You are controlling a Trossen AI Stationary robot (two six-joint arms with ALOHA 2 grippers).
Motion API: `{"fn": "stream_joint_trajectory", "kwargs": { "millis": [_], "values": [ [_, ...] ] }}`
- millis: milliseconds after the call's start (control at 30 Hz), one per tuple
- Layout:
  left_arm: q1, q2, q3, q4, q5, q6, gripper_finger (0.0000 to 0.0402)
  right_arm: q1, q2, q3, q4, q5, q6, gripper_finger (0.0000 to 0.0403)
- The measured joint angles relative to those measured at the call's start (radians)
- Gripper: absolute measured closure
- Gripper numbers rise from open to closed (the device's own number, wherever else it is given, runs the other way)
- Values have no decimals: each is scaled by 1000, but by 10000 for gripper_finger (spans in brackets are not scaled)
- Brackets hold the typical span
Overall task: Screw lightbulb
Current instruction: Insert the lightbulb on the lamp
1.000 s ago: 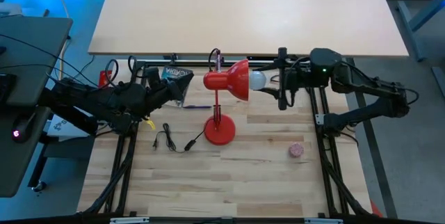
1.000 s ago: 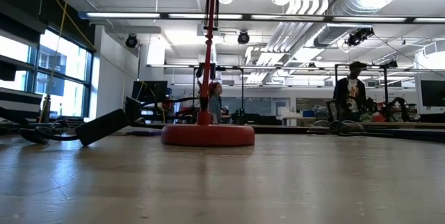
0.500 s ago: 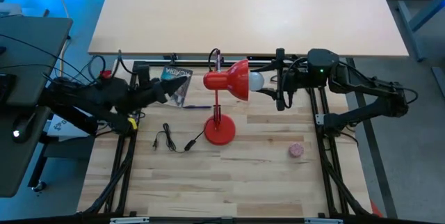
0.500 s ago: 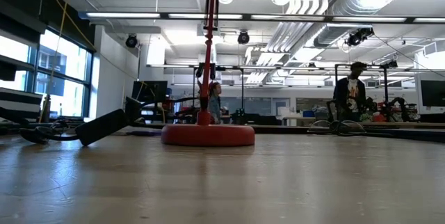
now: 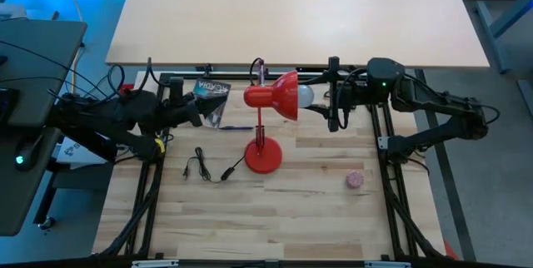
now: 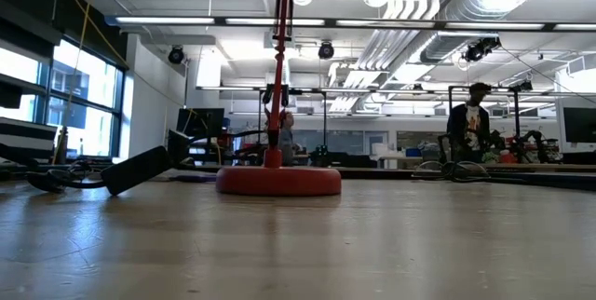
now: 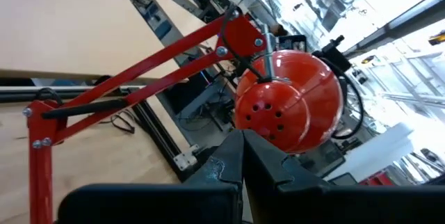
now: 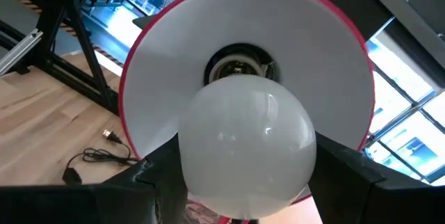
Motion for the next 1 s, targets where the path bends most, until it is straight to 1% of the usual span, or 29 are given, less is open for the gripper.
{"fn": "stream_joint_trajectory", "kwargs": {
  "millis": [333, 667, 833, 1000],
  "values": [
    [0, 2, 0, -17, -16, 1, 402, 0, 3, 0, 27, 7, -2, 174],
    [0, 2, 0, -16, -59, -1, 402, 2, 21, 0, 53, 23, 7, 174],
    [0, 2, 0, -17, -59, -1, 402, 2, 19, 0, 43, 6, 7, 174],
    [0, 2, 0, -24, -82, -1, 401, 2, 14, 0, 18, -20, 6, 174]
  ]
}}
